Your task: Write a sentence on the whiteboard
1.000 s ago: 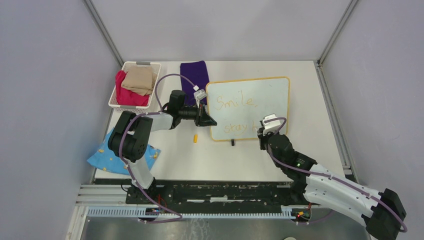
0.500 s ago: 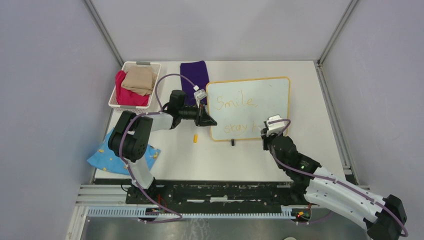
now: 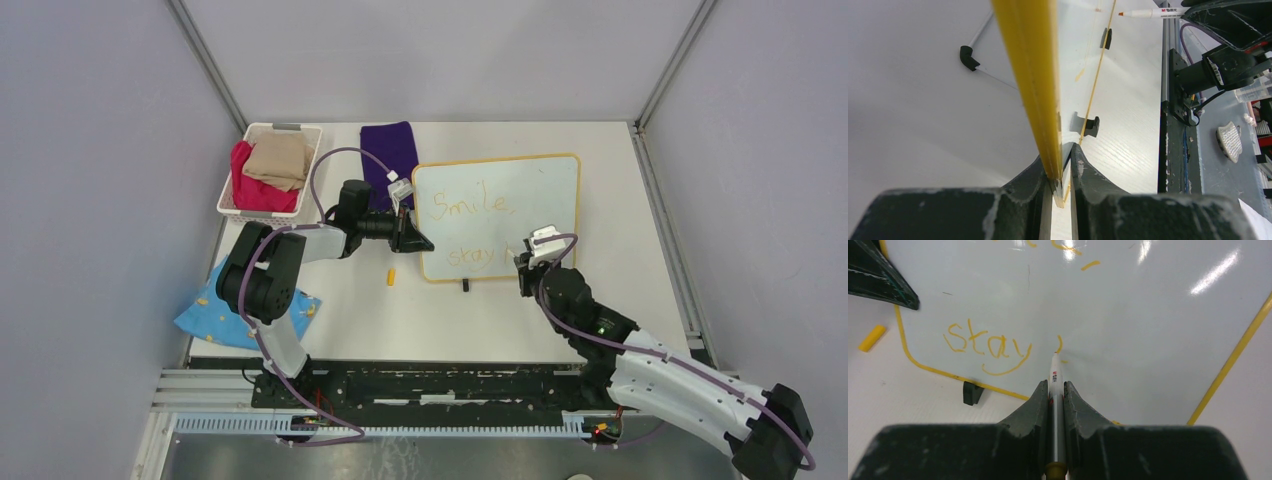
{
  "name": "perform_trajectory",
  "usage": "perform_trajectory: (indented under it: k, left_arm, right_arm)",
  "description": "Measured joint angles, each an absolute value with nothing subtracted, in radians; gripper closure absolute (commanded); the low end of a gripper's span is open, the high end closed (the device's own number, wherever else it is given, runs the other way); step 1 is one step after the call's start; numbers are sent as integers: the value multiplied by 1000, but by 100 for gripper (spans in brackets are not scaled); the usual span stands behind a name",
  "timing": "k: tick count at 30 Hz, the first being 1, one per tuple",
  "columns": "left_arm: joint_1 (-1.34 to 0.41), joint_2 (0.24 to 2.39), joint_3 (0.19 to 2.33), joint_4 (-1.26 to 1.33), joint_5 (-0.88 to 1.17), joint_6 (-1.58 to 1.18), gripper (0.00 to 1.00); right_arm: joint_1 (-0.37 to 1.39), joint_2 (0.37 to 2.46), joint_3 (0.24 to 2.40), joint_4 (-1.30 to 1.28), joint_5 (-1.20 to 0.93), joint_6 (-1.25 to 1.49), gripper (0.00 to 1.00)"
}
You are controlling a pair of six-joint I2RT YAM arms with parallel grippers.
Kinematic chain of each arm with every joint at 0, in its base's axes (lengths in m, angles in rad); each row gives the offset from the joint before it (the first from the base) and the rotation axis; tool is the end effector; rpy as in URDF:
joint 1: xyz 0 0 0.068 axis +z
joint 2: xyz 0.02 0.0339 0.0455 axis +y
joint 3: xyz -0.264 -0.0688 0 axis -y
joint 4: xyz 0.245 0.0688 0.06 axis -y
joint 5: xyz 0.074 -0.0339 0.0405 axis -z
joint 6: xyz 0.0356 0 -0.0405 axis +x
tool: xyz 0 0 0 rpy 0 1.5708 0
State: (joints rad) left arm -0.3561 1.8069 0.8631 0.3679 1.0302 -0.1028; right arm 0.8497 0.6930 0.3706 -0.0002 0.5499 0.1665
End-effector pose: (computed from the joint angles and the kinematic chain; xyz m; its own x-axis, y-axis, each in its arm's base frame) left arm 0.3188 -0.1512 0.1567 -0.5953 0.1651 -0.7864 0.7965 0.2499 -0.5505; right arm 0.1244 0.1133 0.2284 -0.2583 -0.0798 -0.9628 -0.2741 0.9617 -0.0062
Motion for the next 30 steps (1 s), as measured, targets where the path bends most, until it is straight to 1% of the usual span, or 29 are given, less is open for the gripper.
perform_trajectory:
  k: [6,30]
  left_arm:
    - [-356,1807,863,368,1030,-103,98]
    - [-356,1807,863,368,1030,-103,98]
  right_arm:
    - [849,702,371,42,494,167,100]
    - [849,722,344,22,528,182,100]
